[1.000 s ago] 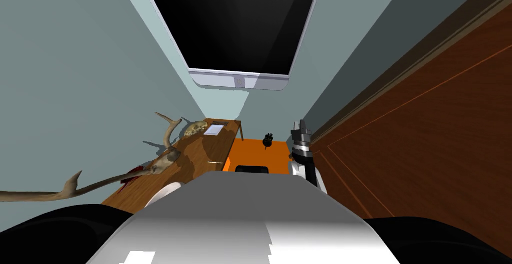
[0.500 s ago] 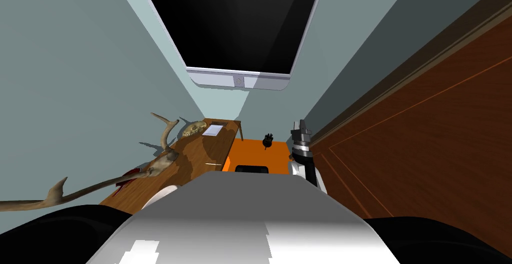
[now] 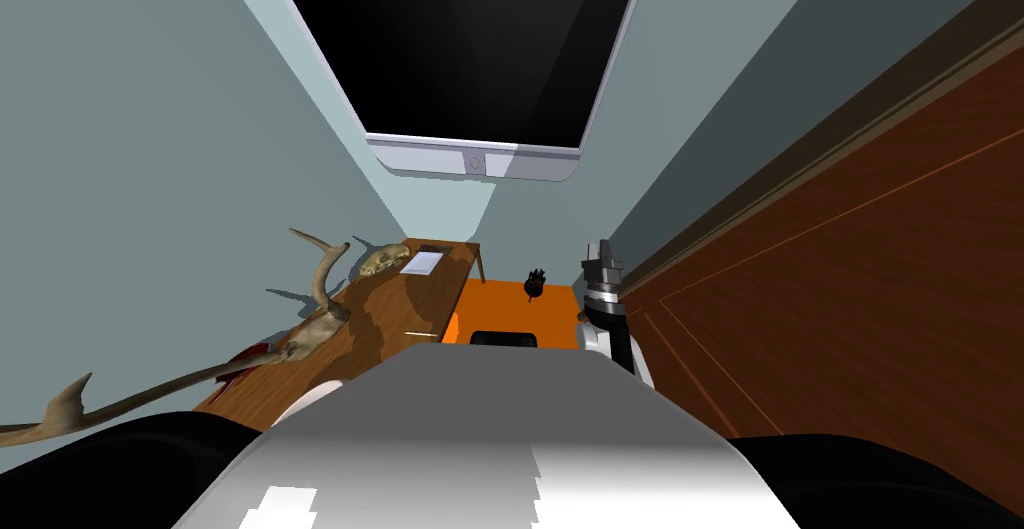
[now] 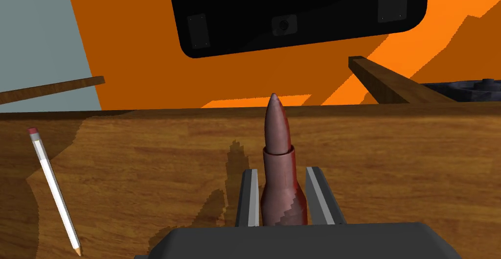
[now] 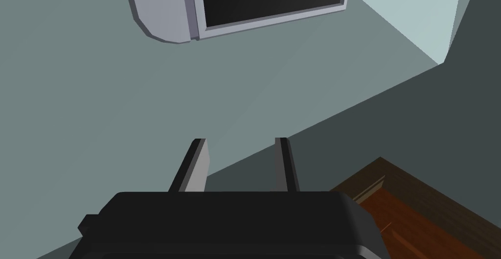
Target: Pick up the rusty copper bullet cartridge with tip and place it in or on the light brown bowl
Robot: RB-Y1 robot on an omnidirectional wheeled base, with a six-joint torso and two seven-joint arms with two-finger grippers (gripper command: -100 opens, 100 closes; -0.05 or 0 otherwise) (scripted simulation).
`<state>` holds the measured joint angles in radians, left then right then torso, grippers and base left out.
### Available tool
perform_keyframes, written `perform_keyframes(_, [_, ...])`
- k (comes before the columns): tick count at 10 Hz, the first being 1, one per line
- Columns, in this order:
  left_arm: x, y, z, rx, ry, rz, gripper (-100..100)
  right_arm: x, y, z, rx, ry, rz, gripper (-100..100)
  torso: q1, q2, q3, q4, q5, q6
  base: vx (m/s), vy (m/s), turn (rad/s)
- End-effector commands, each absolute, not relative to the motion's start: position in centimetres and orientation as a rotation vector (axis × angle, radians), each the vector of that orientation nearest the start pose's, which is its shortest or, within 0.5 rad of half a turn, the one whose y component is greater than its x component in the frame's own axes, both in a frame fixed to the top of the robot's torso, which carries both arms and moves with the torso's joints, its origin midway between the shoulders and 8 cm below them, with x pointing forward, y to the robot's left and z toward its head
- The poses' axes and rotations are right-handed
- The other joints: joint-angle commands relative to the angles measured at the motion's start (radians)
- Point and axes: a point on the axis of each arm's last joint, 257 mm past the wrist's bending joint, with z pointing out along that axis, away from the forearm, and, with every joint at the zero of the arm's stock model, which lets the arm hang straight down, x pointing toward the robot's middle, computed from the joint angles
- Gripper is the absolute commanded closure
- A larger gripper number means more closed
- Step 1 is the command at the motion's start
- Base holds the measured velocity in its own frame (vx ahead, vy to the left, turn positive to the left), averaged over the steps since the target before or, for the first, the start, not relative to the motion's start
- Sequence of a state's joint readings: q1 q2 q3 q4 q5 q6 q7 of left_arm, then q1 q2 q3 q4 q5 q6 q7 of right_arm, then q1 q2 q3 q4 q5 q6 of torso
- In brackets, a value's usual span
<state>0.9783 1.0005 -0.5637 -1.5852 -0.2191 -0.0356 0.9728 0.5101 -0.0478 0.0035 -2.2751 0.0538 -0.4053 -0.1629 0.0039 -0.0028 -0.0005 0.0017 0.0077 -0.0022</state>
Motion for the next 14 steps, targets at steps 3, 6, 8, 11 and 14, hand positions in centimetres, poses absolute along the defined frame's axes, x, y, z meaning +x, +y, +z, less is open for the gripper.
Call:
perform_keyframes(3, [-8.2,36.1,-50.7,-2.104,2.201,-0.5,100,36.1,-27.3,-0.1,0.751,0.712,1.388,0,0.0,0.0,0.0,0.0,0.0,0.0,0.037,-0.03,0.007])
perform_keyframes(6, [-8.0,35.1,-50.1,-2.127,2.172,-0.592,100,36.1,-27.3,-0.1,0.751,0.712,1.388,0,0.001,0.001,0.001,0.001,0.0,-0.001,0.031,-0.02,0.009])
perform_keyframes(8, [-7.9,34.7,-49.7,-2.136,2.156,-0.637,100,36.1,-27.3,-0.1,0.751,0.712,1.388,0,0.001,0.001,0.001,0.001,0.0,-0.001,0.036,-0.027,0.008])
perform_keyframes(11, [-7.5,34.4,-49.0,-2.147,2.125,-0.72,100,36.1,-27.3,-0.1,0.751,0.712,1.388,0,0.001,0.002,0.001,0.001,0.0,-0.001,0.027,-0.02,0.011])
perform_keyframes(14, [-7.0,34.7,-48.3,-2.15,2.096,-0.786,100,36.1,-27.3,-0.1,0.751,0.712,1.388,0,0.001,0.001,0.001,0.001,0.0,0.0,0.035,-0.022,0.017])
